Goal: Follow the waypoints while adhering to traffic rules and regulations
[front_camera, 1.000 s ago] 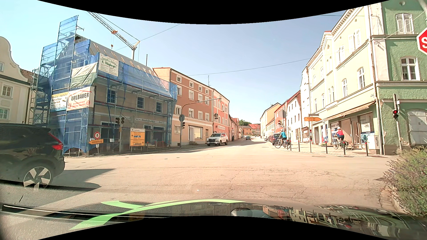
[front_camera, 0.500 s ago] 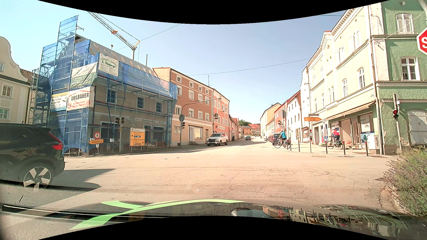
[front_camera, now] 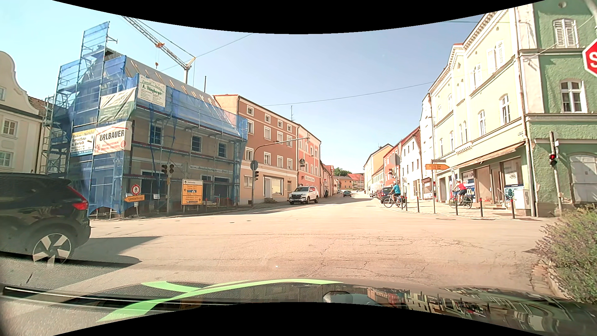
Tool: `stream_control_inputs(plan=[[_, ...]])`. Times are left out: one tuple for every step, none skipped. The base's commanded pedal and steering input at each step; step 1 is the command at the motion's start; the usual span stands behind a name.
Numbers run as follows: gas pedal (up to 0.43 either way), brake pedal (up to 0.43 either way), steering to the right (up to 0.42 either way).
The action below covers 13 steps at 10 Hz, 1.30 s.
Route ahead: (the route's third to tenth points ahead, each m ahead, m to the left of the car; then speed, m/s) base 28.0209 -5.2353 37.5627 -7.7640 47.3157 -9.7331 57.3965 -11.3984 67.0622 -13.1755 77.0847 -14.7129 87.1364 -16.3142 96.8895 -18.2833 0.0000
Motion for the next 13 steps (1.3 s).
stream_control_inputs(plan=[[0.008, 0.000, 0.013], [0.138, 0.000, 0.013], [0.177, 0.000, 0.013], [0.260, 0.000, 0.013], [0.280, 0.000, 0.013], [0.311, 0.000, 0.013], [0.331, 0.000, 0.013], [0.370, 0.000, 0.013], [0.390, 0.000, 0.013], [0.409, 0.000, 0.013], [0.429, 0.000, 0.013], [0.441, 0.000, 0.013], [0.441, 0.000, 0.013]])
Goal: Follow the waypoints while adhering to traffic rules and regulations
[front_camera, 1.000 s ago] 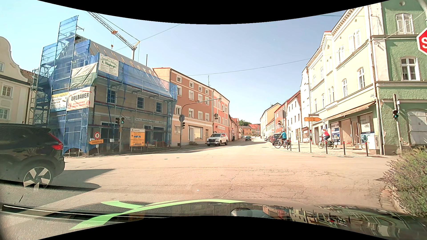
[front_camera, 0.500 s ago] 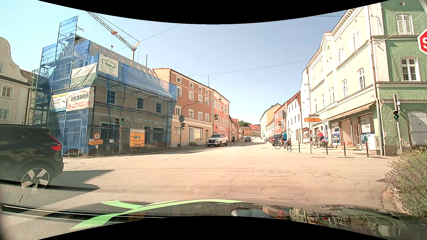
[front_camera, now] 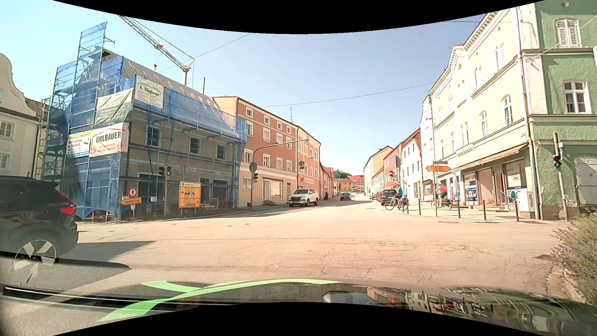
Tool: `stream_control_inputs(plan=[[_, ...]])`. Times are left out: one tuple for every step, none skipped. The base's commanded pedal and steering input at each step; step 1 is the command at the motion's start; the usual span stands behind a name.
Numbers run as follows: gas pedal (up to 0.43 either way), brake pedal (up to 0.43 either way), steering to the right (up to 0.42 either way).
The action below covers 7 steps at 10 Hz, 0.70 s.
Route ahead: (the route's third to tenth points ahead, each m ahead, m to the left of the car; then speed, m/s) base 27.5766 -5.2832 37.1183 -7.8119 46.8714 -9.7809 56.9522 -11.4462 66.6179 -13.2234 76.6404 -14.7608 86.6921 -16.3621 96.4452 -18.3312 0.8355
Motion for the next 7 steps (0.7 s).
stream_control_inputs(plan=[[0.441, 0.000, 0.013], [0.441, 0.000, 0.013], [0.441, 0.000, 0.013], [0.441, 0.000, 0.013], [0.441, 0.000, 0.013], [0.449, 0.000, 0.013], [0.469, 0.000, 0.013]])
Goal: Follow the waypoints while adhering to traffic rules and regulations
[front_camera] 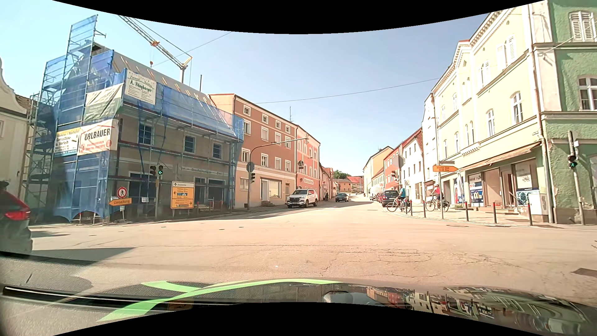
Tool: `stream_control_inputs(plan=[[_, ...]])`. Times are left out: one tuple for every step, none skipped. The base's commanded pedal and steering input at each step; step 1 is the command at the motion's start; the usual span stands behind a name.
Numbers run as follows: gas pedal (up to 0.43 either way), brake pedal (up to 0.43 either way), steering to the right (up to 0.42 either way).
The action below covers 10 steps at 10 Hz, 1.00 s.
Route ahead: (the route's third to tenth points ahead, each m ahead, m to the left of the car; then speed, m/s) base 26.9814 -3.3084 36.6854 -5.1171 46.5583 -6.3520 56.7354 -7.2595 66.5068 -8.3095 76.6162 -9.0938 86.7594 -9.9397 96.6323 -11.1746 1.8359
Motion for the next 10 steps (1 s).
stream_control_inputs(plan=[[0.469, 0.000, 0.013], [0.469, 0.000, 0.014], [0.469, 0.000, 0.018], [0.480, 0.000, 0.022], [0.488, 0.000, 0.024], [0.488, 0.000, 0.025], [0.488, 0.000, 0.024], [0.488, 0.000, 0.025], [0.488, 0.000, 0.025], [0.488, 0.000, 0.026]])
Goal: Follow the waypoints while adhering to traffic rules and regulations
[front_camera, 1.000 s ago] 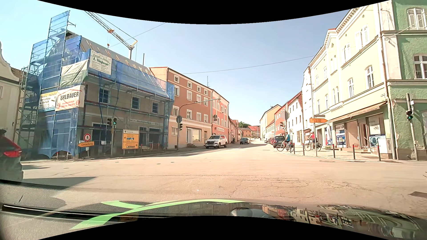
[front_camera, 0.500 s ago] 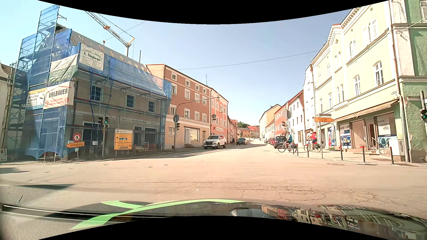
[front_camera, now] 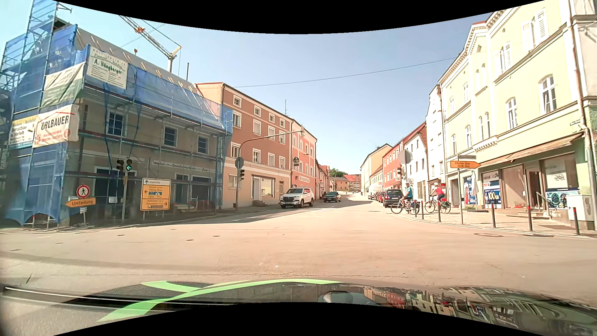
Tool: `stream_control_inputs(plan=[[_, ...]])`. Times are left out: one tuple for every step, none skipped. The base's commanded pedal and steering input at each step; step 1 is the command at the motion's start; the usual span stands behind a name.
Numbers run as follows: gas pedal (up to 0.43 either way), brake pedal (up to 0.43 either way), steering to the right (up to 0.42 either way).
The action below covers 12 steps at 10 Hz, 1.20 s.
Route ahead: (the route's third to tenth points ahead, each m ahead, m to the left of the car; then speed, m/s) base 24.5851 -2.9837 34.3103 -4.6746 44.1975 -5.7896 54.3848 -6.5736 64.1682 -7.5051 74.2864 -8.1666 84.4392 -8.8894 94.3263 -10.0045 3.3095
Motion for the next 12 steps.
stream_control_inputs(plan=[[0.469, 0.000, 0.032], [0.469, 0.000, 0.038], [0.461, 0.000, 0.042], [0.461, 0.000, 0.046], [0.441, 0.000, 0.047], [0.429, 0.000, 0.047], [0.429, 0.000, 0.047], [0.421, 0.000, 0.047], [0.421, 0.000, 0.047], [0.421, 0.000, 0.047], [0.421, 0.000, 0.048], [0.421, 0.000, 0.048]])
